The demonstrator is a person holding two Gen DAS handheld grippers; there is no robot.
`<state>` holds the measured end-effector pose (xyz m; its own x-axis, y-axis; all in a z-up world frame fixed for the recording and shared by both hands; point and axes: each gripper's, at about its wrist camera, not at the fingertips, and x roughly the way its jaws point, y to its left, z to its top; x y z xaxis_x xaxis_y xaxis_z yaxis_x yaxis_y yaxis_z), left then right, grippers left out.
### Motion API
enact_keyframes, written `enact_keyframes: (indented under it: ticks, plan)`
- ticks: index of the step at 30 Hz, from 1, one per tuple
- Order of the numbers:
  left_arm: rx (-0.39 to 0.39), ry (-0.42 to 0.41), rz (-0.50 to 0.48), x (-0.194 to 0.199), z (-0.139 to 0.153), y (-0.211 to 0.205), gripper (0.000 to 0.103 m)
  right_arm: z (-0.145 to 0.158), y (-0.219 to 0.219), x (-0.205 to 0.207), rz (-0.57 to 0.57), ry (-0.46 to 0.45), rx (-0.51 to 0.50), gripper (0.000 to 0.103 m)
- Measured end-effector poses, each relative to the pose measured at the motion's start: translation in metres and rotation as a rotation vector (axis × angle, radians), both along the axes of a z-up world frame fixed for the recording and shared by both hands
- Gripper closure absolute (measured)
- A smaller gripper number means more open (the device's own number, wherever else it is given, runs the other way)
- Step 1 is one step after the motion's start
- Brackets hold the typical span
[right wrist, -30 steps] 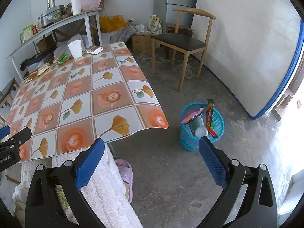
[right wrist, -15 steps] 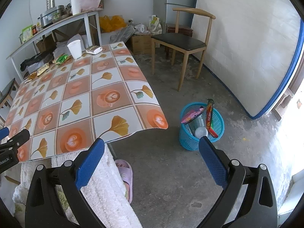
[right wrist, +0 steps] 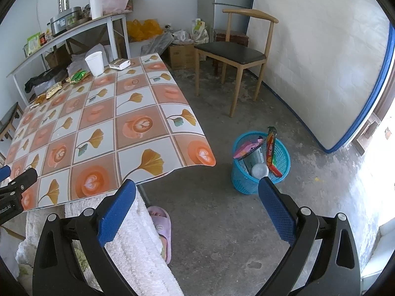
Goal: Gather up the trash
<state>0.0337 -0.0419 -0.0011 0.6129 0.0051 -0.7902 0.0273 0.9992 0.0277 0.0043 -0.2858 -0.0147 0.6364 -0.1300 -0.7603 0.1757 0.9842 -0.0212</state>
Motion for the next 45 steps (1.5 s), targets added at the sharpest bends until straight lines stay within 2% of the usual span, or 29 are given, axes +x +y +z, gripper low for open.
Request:
enact_keyframes:
  ticks: [45]
  plan:
    - [0.001,-0.01,-0.01,0.001,0.0004,-0.0048,0.009,0.0006,0.001,0.0002,0.008,-0.003,-0.008,0.007]
